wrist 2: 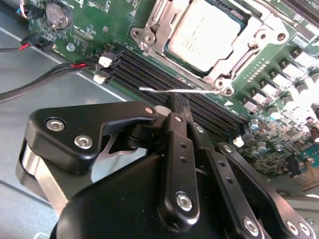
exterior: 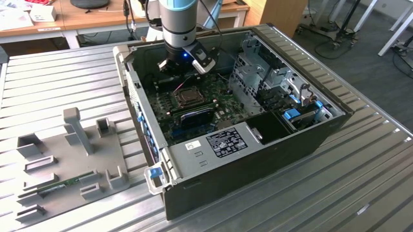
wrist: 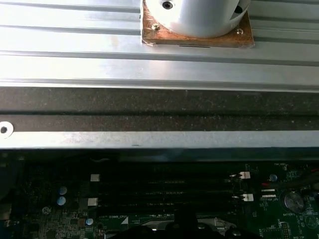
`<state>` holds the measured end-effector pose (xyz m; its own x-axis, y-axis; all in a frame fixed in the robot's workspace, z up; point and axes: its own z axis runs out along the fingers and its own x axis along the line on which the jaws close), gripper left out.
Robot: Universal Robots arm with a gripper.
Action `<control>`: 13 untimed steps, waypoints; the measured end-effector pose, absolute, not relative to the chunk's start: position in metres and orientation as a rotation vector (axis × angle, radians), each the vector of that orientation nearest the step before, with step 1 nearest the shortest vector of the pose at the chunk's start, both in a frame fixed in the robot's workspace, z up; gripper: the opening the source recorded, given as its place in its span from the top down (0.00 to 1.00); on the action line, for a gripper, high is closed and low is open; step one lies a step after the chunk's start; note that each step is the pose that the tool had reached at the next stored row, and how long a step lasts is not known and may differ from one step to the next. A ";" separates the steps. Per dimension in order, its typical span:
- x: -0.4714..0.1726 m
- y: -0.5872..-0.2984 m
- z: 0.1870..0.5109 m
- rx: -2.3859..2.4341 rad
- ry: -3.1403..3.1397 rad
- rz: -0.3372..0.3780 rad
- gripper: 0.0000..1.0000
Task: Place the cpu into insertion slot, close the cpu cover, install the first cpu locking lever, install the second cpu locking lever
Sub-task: 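Install the first cpu locking lever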
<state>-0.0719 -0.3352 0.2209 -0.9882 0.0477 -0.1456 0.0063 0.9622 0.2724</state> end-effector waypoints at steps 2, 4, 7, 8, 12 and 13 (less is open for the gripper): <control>-0.072 -0.335 0.220 0.041 2.962 0.410 0.90; -0.072 -0.336 0.220 0.041 2.962 0.410 0.90; -0.072 -0.336 0.219 0.041 2.962 0.410 0.90; -0.072 -0.336 0.219 0.041 2.962 0.410 0.90; -0.072 -0.336 0.218 0.041 2.962 0.410 0.90; -0.072 -0.336 0.218 0.041 2.962 0.410 0.90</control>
